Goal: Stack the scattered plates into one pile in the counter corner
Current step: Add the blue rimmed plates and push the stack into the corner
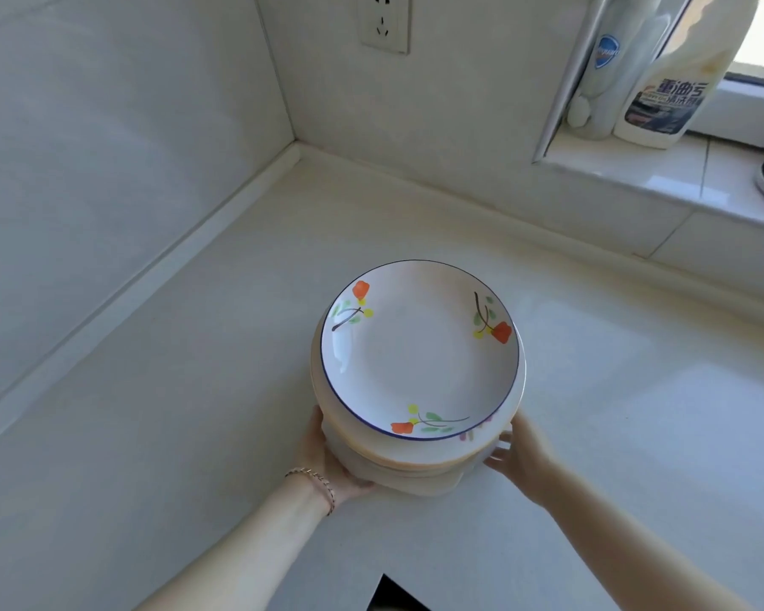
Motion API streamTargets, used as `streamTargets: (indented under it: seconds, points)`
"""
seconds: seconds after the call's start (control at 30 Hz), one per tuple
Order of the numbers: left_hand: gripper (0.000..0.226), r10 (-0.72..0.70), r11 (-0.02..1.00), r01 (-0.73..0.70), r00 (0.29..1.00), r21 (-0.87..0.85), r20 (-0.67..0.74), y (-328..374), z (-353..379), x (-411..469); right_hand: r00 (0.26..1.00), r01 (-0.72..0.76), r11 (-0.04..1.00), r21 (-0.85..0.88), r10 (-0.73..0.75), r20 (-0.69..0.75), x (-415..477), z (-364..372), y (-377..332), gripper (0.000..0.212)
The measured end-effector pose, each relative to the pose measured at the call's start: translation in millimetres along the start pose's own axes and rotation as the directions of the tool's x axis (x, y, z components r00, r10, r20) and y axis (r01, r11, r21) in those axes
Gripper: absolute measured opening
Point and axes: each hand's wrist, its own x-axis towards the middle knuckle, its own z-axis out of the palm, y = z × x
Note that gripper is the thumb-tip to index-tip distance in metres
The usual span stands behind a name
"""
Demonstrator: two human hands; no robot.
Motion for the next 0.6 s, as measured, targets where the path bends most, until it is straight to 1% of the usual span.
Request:
streamTargets:
  seconds: [0.03, 0.1, 0.17, 0.2, 0.23, 0.27, 0.33, 0.37, 0.4, 0.43, 0.5, 0.6]
  points:
    - [0.016, -0.016, 1.0, 0.016, 1.0, -0.024, 0.008, 0, -2, 8, 1.0, 0.003, 1.0, -0.009, -0.003, -0.006, 1, -1, 0, 0.026]
    - [0.032, -0.024, 0.999, 0.024, 1.0, -0.034, 0.016, 0, -9, 25, 1.0, 0.011, 1.0, -0.018, -0.011, 0.001, 3, -3, -2, 0.025]
    - [0.034, -0.04, 0.998, 0.037, 0.996, -0.047, -0.077, 4, -17, 41, 1.0, 0.012, 1.0, -0.018, -0.012, 0.005, 5, -4, -4, 0.031]
    - [0.035, -0.05, 0.998, 0.046, 0.994, -0.047, -0.1, 5, -19, 48, 1.0, 0.009, 1.0, -0.012, -0.009, 0.005, 7, -3, -6, 0.033]
    - [0.038, -0.061, 0.997, 0.057, 0.994, -0.047, -0.094, 7, -19, 50, 1.0, 0.011, 1.0, -0.009, -0.011, 0.004, 8, -2, -8, 0.034]
    - [0.039, -0.047, 0.999, 0.045, 0.997, -0.027, -0.068, 8, -16, 49, 1.0, 0.019, 1.0, -0.008, -0.019, 0.005, 11, -1, -10, 0.032]
    - [0.032, 0.038, 0.999, -0.038, 0.999, -0.008, -0.022, 13, -11, 49, 0.999, 0.041, 0.999, -0.021, -0.041, -0.005, 18, 2, -16, 0.023]
    - [0.029, 0.075, 0.997, -0.075, 0.997, -0.007, -0.033, 18, -9, 49, 0.999, 0.049, 0.998, -0.03, -0.05, -0.013, 22, 5, -20, 0.018]
    - [0.032, 0.059, 0.998, -0.059, 0.997, -0.009, -0.041, 25, -9, 53, 0.999, 0.052, 0.998, -0.04, -0.053, -0.012, 26, 7, -24, 0.02]
    - [0.036, 0.03, 0.999, -0.031, 0.999, -0.033, -0.017, 31, -11, 58, 0.999, 0.053, 0.997, -0.055, -0.054, -0.006, 30, 9, -28, 0.024]
    - [0.047, -0.049, 0.993, 0.048, 0.999, -0.105, -0.002, 44, -13, 65, 0.998, 0.058, 0.995, -0.081, -0.058, 0.012, 39, 17, -36, 0.026]
    - [0.045, -0.026, 0.983, 0.018, 0.999, -0.184, -0.041, 63, -12, 73, 0.999, 0.047, 0.993, -0.107, -0.045, 0.023, 53, 32, -52, 0.024]
